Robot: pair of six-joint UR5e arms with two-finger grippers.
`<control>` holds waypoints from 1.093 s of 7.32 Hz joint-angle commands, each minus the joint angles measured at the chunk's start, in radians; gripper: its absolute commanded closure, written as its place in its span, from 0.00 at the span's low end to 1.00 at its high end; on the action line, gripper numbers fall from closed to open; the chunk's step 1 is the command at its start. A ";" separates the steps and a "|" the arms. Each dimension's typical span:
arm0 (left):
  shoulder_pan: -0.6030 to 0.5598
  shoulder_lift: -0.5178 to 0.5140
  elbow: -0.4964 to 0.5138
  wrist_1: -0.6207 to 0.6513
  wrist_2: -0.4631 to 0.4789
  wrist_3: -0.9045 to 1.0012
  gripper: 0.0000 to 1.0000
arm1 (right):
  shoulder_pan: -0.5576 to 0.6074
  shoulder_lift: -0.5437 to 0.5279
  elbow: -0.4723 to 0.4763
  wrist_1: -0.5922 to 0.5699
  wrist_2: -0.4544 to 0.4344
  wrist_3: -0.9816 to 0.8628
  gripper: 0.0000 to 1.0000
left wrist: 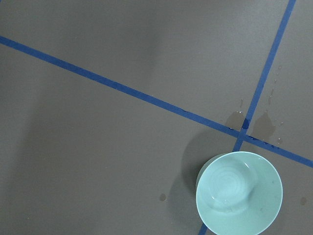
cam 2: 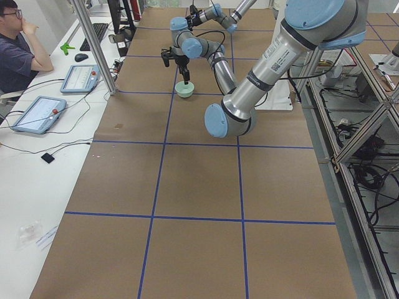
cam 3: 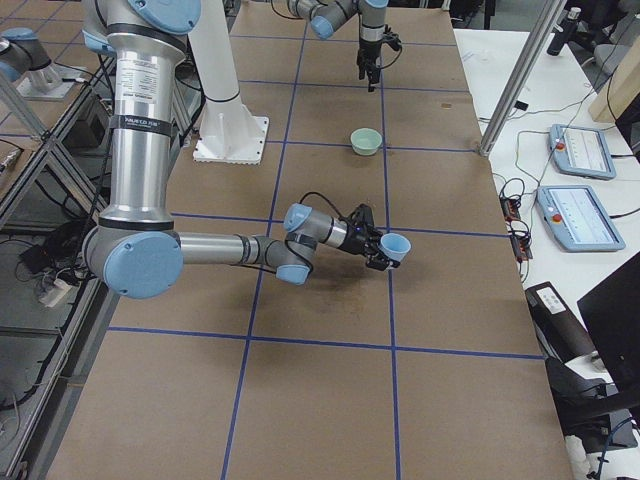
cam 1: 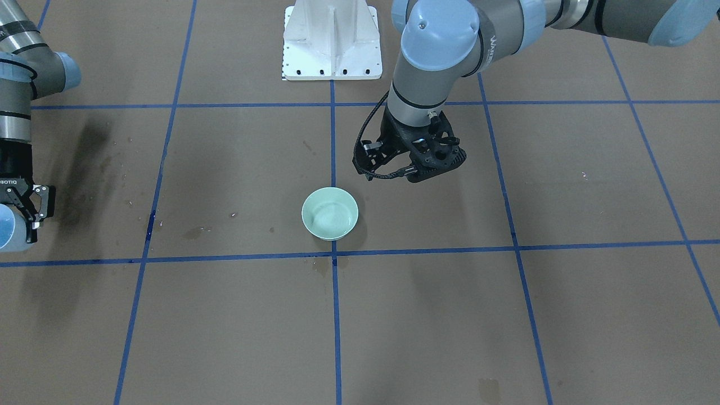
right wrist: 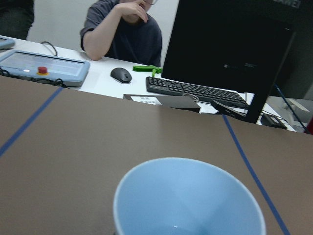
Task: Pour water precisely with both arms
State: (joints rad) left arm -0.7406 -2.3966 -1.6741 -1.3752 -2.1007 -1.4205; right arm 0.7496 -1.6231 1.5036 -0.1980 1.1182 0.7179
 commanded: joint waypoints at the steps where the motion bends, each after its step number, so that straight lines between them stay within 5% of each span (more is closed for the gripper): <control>1: 0.000 -0.001 -0.003 0.001 -0.001 0.000 0.00 | 0.014 0.095 0.059 -0.001 0.177 -0.137 1.00; 4: -0.013 0.002 -0.024 -0.001 -0.001 0.012 0.00 | 0.017 0.205 0.063 -0.079 0.569 -0.172 1.00; 8: -0.094 0.010 -0.099 0.140 -0.002 0.193 0.00 | 0.013 0.300 0.072 -0.219 0.767 -0.276 1.00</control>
State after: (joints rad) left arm -0.8101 -2.3895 -1.7568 -1.2667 -2.1030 -1.2654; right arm 0.7628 -1.3681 1.5720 -0.3524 1.8430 0.4578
